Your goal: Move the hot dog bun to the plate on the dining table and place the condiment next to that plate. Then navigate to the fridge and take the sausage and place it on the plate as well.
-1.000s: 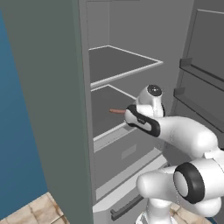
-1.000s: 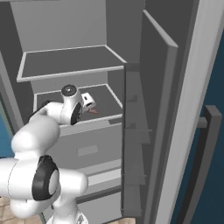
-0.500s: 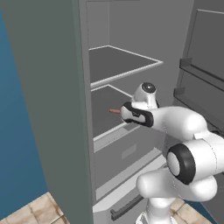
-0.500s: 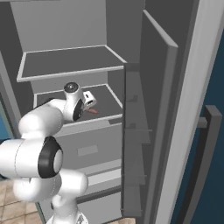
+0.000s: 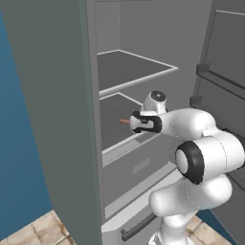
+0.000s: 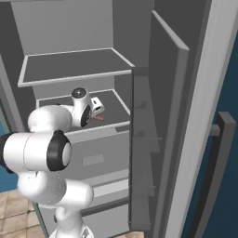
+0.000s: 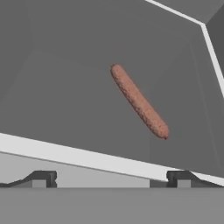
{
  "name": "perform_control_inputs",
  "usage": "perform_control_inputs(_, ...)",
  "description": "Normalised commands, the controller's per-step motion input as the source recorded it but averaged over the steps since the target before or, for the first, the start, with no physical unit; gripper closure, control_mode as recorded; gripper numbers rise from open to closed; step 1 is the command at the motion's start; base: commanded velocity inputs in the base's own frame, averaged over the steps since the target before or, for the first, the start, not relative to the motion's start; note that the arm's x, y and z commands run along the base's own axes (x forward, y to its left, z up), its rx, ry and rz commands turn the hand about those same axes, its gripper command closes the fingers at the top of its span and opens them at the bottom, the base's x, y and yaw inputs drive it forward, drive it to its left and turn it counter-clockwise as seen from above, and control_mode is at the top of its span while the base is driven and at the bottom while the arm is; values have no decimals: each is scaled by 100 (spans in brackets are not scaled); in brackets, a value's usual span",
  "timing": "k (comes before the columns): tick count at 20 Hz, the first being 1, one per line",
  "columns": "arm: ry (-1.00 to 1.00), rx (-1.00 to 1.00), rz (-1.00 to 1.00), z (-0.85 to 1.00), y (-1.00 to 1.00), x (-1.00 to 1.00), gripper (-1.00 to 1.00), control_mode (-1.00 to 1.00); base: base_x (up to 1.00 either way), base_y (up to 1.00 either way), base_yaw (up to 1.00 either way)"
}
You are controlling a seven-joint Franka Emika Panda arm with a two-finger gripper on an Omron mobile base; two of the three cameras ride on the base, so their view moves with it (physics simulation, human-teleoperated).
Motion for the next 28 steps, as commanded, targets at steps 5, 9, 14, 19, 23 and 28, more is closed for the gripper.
perform_control_inputs(5, 3, -1, 0, -16, 0, 28, -100, -100, 0, 0, 0)
perform_control_inputs(9, 1, 0, 0, -15, 1, 30, -100, -100, 0, 0, 0)
perform_control_inputs(14, 1, -1, 0, -17, 4, 28, -100, -100, 0, 0, 0)
perform_control_inputs(19, 2, -2, 0, -23, 4, 27, -100, -100, 0, 0, 0)
perform_control_inputs(23, 3, -2, 0, -20, 5, 39, -100, -100, 0, 0, 0)
perform_control_inputs(28, 1, 0, 0, -12, 2, 49, -100, -100, 0, 0, 0)
